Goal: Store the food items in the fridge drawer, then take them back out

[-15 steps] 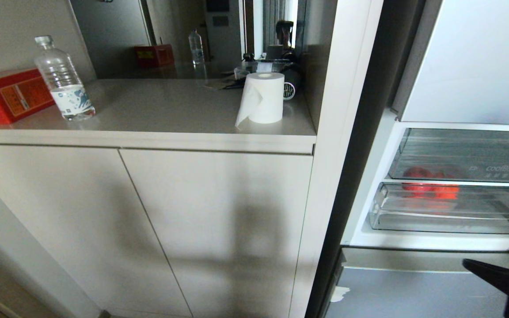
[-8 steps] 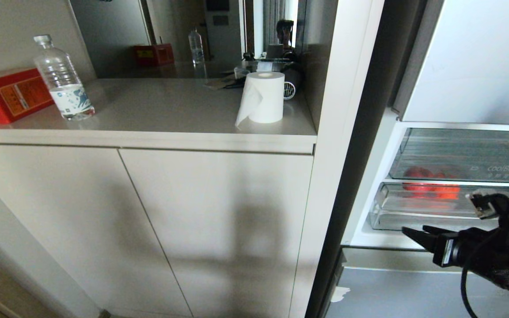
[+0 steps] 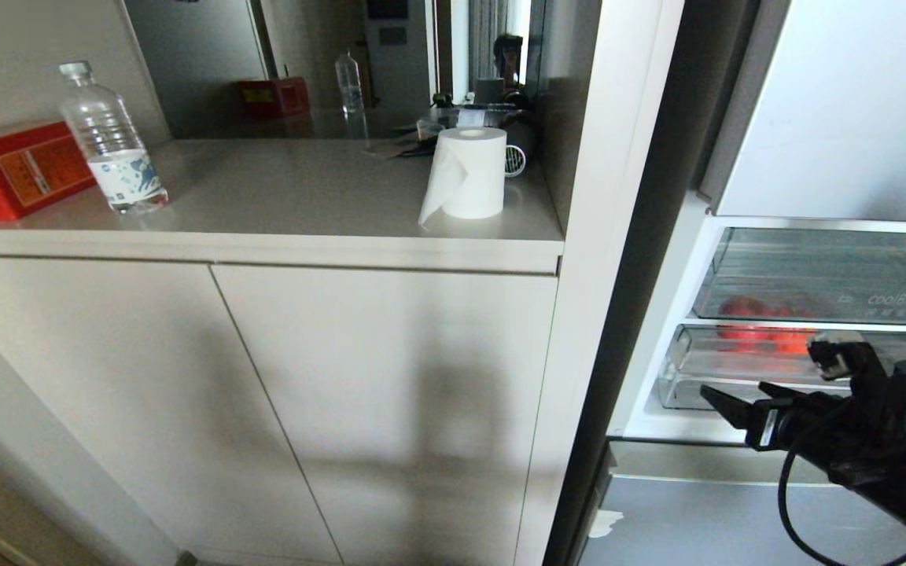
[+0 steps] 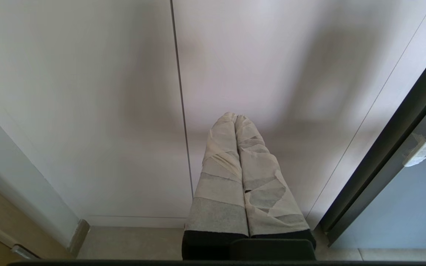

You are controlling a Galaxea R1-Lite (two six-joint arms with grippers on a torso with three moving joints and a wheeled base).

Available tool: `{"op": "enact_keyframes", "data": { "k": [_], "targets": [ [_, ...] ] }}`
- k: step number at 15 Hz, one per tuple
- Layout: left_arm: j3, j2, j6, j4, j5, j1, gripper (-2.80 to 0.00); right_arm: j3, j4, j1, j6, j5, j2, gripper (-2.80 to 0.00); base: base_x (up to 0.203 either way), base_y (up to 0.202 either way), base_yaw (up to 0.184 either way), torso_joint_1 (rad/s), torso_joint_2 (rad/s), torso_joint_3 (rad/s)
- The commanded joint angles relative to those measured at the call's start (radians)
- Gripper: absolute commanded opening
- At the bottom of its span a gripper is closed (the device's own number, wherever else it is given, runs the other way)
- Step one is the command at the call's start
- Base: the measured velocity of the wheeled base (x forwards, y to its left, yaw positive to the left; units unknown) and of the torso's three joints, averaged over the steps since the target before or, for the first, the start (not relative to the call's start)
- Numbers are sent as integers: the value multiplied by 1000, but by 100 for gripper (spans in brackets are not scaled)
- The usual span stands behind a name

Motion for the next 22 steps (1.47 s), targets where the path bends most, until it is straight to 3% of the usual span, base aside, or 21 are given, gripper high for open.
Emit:
{"op": "enact_keyframes", "data": {
  "k": [1, 5, 10, 13, 22],
  "targets": [
    [0, 0, 0, -1, -1, 0, -280, -13, -40, 5, -2, -11, 60, 0, 0, 0, 0, 0, 0, 0],
    [0, 0, 0, 1, 1, 0, -280, -29, -126, 46, -2, -78, 127, 0, 0, 0, 0, 0, 0, 0],
    [0, 0, 0, 1, 0, 0, -280, -41, -204, 70, 4, -104, 186, 0, 0, 0, 0, 0, 0, 0],
    [0, 0, 0, 1, -1, 0, -280, -78, -213, 114, 7, -197, 235, 0, 0, 0, 0, 0, 0, 0],
    [0, 0, 0, -1, 0, 0, -280, -108, -213, 120, 71, -224, 253, 0, 0, 0, 0, 0, 0, 0]
  ]
}}
